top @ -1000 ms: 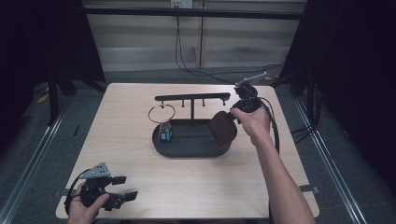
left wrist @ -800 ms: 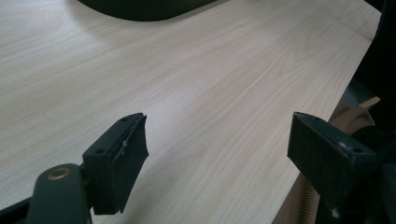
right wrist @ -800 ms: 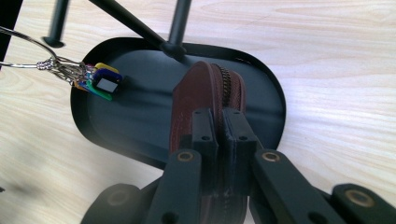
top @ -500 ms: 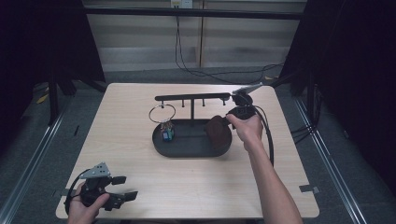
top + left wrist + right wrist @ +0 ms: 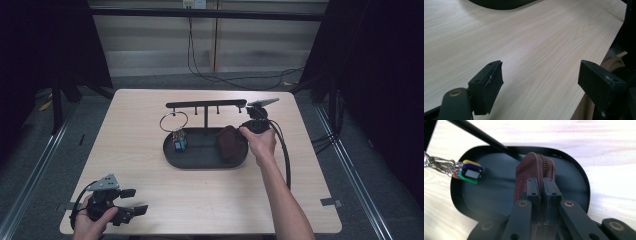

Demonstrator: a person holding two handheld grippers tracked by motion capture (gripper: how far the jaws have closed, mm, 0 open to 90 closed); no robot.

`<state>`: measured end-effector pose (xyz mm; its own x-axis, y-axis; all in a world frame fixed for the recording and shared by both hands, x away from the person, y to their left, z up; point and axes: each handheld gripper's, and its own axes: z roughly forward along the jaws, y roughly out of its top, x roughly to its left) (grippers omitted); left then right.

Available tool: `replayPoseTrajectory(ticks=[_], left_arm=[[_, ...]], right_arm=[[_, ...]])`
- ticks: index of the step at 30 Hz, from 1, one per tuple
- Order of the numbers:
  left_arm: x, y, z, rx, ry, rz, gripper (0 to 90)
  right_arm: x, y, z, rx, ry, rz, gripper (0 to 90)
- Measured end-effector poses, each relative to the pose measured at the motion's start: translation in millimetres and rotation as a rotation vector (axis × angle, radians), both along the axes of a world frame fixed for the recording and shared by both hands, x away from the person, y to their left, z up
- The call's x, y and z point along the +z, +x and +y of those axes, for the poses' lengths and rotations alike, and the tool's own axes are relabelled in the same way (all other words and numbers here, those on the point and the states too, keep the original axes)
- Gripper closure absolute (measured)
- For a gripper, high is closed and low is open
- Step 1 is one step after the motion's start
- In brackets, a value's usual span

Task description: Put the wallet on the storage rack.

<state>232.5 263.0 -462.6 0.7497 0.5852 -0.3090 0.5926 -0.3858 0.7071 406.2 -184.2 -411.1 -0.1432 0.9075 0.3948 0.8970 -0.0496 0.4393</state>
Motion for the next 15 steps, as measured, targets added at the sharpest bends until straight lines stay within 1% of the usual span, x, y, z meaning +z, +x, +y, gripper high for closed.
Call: replayPoseTrajectory(ticks=[3,5,7,8,10,13,14,15], left_arm=[[-0.3,0.1,0.4,0.003,-0.001,0.001,19.9],[-0.4,0.5,0.4,0.001,0.001,0.004,19.9],[-0.6,0.8,-0.3,0.002,0.001,0.005,19.9],[-0.6,0.8,-0.6,0.004,0.002,0.004,19.9],[-0.3,0.8,-0.4,0.008,0.003,0.000,19.9],[0.4,1.1,-0.4,0.012,-0.009,-0.010,19.9],[0.2,1.3,-0.7,0.012,-0.009,-0.008,19.9],[0.0,1.6,-0.9,0.007,-0.011,-0.004,19.9]], right_arm=[[-5.2,0.1,-1.5,-0.010,0.004,0.008,84.6],[-7.9,-0.3,-2.9,-0.007,0.007,0.021,84.2],[-10.7,-1.1,-4.3,-0.010,-0.014,0.015,83.8],[-12.3,-1.0,-4.9,-0.012,-0.019,0.023,83.5],[-14.3,-1.2,-5.9,-0.014,-0.021,0.032,83.0],[-16.0,-0.7,-6.6,-0.009,-0.031,0.031,82.3],[-16.4,-0.4,-6.1,-0.007,-0.039,0.030,81.7],[-16.5,-0.2,-6.2,-0.005,-0.035,0.033,81.2]])
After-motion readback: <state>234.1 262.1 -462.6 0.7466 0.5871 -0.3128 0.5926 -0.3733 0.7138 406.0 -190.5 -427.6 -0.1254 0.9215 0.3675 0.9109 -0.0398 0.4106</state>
